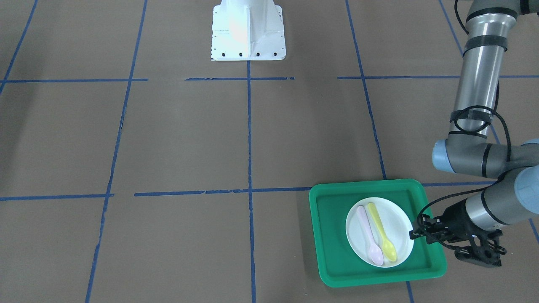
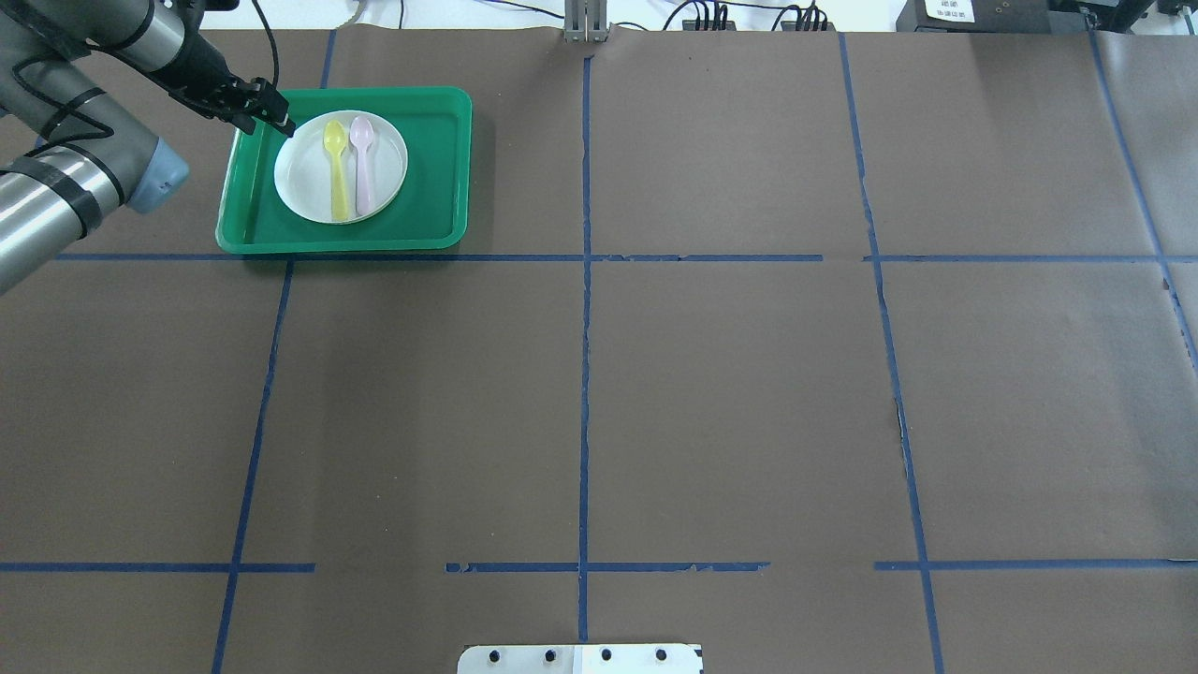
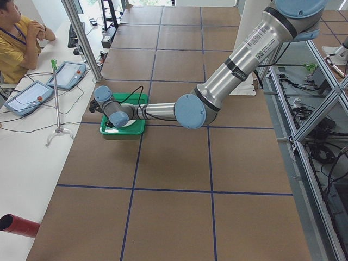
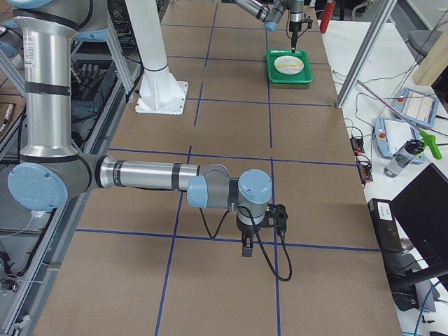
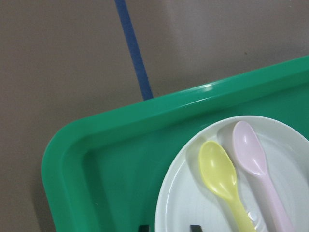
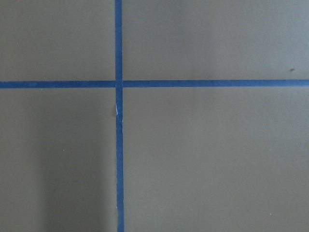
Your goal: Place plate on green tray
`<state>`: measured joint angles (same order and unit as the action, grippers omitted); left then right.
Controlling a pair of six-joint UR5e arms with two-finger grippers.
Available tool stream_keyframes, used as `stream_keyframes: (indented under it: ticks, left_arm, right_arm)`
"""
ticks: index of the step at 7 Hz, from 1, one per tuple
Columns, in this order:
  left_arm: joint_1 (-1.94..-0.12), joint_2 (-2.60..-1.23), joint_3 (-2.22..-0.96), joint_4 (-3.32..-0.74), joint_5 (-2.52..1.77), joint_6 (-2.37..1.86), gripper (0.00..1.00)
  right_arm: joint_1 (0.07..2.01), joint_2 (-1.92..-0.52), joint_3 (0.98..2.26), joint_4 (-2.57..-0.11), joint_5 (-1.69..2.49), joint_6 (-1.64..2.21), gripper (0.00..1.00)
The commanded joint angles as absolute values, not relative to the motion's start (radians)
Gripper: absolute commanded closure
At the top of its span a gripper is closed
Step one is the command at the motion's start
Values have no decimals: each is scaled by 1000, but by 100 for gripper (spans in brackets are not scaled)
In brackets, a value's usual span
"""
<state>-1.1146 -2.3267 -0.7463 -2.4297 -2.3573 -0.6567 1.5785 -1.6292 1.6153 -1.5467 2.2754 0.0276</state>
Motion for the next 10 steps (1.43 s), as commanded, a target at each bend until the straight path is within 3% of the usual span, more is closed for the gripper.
stream_keyframes:
  ticks: [1, 3, 6, 10]
  left_arm:
    - [-1133, -2251, -928, -2275, -2356, -683, 0]
    - [-1201, -2089, -1235, -1998, -2356, -582, 0]
    - [-1411, -1833, -1522, -1664, -2346, -141, 0]
    - [-1648, -1512, -1660, -1531, -2301, 197, 0]
  right_arm:
    - [1578, -1629, 1615, -1546, 2275, 28, 0]
    - [1578, -1629, 1615, -1546, 2275, 28, 0]
    - [1578, -1629, 1615, -1546, 2275, 28, 0]
    - [1578, -1629, 1615, -1546, 2275, 28, 0]
